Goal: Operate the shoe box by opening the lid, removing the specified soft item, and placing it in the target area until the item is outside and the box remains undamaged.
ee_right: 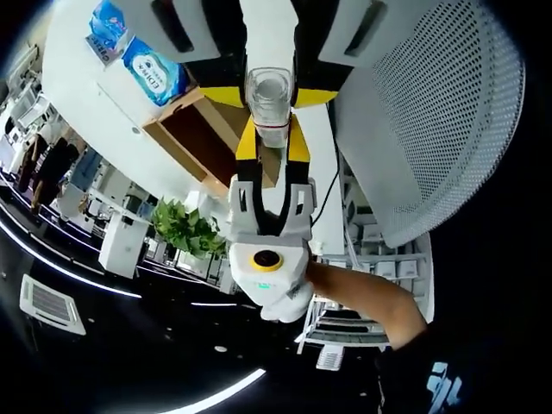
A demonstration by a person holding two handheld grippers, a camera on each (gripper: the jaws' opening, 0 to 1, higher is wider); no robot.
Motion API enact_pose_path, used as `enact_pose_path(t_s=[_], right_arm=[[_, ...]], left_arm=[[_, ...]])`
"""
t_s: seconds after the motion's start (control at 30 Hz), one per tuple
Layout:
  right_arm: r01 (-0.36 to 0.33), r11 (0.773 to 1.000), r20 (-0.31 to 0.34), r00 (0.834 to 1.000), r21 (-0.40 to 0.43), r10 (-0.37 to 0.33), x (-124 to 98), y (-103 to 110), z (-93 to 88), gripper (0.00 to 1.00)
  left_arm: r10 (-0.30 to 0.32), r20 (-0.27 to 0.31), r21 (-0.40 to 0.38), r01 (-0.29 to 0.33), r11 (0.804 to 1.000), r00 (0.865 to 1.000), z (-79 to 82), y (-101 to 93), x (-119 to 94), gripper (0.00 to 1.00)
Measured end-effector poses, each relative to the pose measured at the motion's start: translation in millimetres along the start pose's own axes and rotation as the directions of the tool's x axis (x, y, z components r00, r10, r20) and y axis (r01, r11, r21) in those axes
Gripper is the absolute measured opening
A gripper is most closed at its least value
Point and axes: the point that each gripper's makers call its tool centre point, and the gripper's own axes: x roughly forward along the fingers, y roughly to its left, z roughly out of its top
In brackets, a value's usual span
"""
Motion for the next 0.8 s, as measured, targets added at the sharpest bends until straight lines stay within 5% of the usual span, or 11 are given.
enact_pose_path(t_s=[0.8], right_arm=[[-0.008,1.000,-0.052,0.999,-0.003,0.007,1.6,-5.7,-8.6,0.14]], left_arm=[[0.063,0.010,-0.070,-0.062,0.996,0.998,-2.8,9.2,5.8,0.23]])
